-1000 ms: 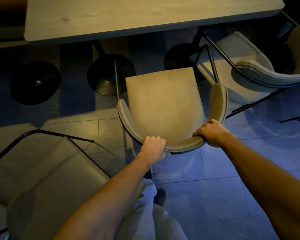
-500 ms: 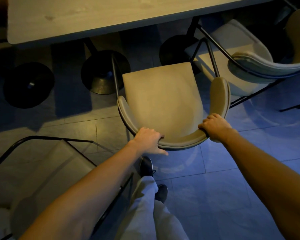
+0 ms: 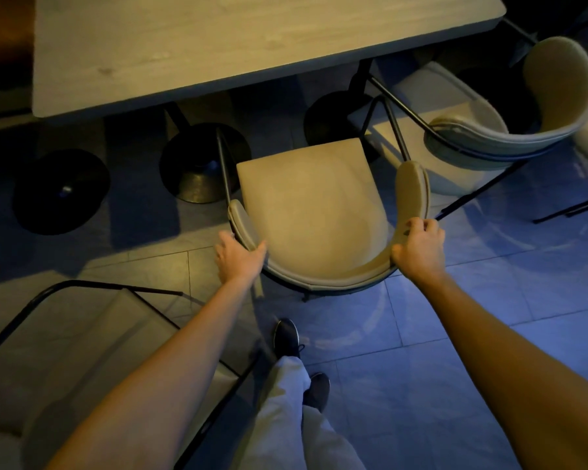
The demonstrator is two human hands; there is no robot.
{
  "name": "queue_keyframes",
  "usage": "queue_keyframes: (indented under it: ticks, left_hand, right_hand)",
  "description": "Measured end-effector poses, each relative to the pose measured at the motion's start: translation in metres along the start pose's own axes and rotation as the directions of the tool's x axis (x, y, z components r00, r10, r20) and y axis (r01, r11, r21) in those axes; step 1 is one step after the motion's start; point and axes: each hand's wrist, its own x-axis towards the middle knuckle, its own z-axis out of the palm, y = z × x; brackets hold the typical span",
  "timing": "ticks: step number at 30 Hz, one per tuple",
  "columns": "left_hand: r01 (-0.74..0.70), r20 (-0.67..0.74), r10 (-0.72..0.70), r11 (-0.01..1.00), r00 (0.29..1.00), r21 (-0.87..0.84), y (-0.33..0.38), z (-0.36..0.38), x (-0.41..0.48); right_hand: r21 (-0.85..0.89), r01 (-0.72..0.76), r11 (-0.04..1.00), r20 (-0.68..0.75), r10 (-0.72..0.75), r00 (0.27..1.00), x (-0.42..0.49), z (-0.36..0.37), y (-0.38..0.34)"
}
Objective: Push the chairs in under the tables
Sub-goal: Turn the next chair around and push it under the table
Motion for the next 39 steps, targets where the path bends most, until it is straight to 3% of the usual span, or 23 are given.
queue_keyframes:
  ticks: [2, 5, 10, 13, 16, 18, 26, 39]
  left_hand:
    - [0.248, 0.152, -0.222, 0.952, 0.963, -0.179, -0.005, 0.009, 0.002]
    - [0.462, 0.366, -0.331, 0.805, 0.870, -0.371, -0.010, 0.024, -0.001]
    - [0.537, 0.486, -0.314, 0.721, 0.816, -0.438, -0.012, 0.036, 0.011]
    - [0.531, 0.476, -0.300, 0.694, 0.827, -0.486, -0.014, 0.039, 0.018]
    - [0.529, 0.479, -0.299, 0.708, 0.825, -0.468, -0.017, 0.038, 0.022]
    - [0.529, 0.500, -0.287, 0.719, 0.817, -0.452, -0.020, 0.037, 0.025]
    - [0.527, 0.480, -0.291, 0.697, 0.828, -0.487, -0.027, 0.038, 0.026]
    - [0.524, 0.407, -0.332, 0.589, 0.851, -0.615, -0.041, 0.035, 0.032]
  right_hand:
    - [0.097, -0.118, 0.988, -0.002, 0.119, 0.993, -0.004, 0.004, -0.004]
    - [0.291, -0.318, 0.902, 0.086, 0.307, 0.948, -0.005, 0.014, -0.010]
    - [0.427, -0.521, 0.740, 0.184, 0.493, 0.851, 0.000, 0.024, -0.019]
    - [0.441, -0.620, 0.648, 0.254, 0.573, 0.779, 0.016, 0.024, -0.019]
    - [0.442, -0.737, 0.511, 0.422, 0.606, 0.674, 0.027, 0.024, -0.011]
    - [0.415, -0.775, 0.477, 0.531, 0.564, 0.632, 0.026, 0.019, -0.009]
    - [0.410, -0.768, 0.491, 0.584, 0.506, 0.635, 0.034, 0.024, -0.007]
    - [0.421, -0.678, 0.603, 0.540, 0.434, 0.721, 0.059, 0.028, -0.037]
